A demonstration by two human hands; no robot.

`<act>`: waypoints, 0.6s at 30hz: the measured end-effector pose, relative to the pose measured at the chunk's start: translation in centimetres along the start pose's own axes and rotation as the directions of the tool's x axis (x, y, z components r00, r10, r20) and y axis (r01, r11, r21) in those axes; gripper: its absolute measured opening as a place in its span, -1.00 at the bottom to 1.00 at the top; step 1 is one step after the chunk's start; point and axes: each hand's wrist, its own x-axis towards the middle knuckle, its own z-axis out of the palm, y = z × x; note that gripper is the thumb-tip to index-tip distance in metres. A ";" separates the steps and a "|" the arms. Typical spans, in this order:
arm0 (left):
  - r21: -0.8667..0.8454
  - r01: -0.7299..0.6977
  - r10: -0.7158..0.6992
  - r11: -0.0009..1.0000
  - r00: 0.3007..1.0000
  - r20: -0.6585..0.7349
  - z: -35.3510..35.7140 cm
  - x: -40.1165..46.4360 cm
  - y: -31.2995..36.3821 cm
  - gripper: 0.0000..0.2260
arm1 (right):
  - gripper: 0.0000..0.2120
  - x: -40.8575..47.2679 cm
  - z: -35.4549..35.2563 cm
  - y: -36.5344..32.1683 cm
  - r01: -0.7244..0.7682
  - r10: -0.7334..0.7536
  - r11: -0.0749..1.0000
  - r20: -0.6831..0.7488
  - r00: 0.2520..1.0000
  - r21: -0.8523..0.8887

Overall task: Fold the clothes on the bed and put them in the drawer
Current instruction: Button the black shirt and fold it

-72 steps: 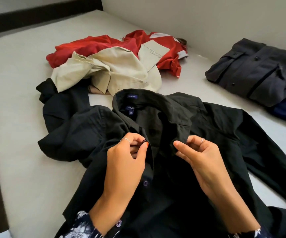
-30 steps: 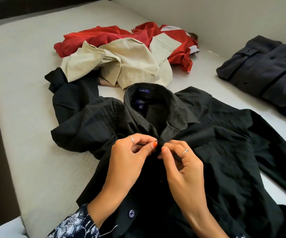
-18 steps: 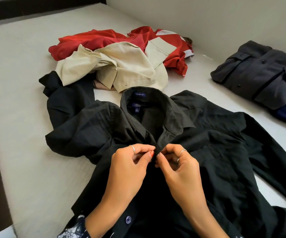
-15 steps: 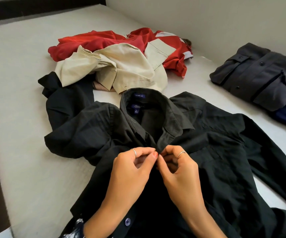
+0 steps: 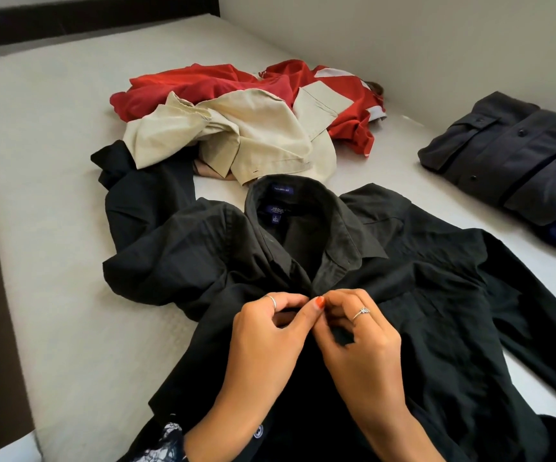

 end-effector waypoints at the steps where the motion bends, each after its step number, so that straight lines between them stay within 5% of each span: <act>1: 0.007 -0.012 0.012 1.000 1.000 -0.007 0.1 0.0 -0.1 -0.92 | -0.94 0.0 0.0 0.0 0.010 -0.010 1.000 -0.004 1.000 -0.005; 8: 0.082 -0.097 0.100 0.992 0.995 -0.030 0.1 0.6 -0.3 -0.85 | -0.97 0.0 0.2 -0.8 -0.035 0.036 0.998 -0.023 0.999 0.043; 10: 0.104 -0.131 0.135 0.986 0.991 -0.025 -0.1 0.8 -0.3 -0.84 | -0.93 0.3 -0.1 -1.5 -0.150 0.150 0.979 0.008 0.989 0.141; 12: 0.128 -0.174 0.174 0.976 0.985 0.008 -0.5 1.3 0.0 -0.84 | -0.89 1.5 -0.7 -2.1 -0.420 0.401 0.836 0.129 0.907 0.351; 15: 0.175 -0.212 0.202 0.961 0.976 0.075 -1.1 2.1 0.8 -0.85 | -0.85 4.0 -1.9 -2.0 -0.739 0.579 0.374 0.481 0.658 0.560; 16: 0.177 -0.196 0.179 0.964 0.978 0.107 -1.3 2.5 1.1 -0.85 | -0.86 4.6 -2.4 -1.9 -0.780 0.573 0.302 0.550 0.608 0.548; 18: 0.137 -0.162 0.139 0.977 0.977 0.161 -1.6 3.0 1.6 -0.85 | -0.91 5.1 -3.3 -1.8 -0.784 0.546 0.347 0.568 0.615 0.515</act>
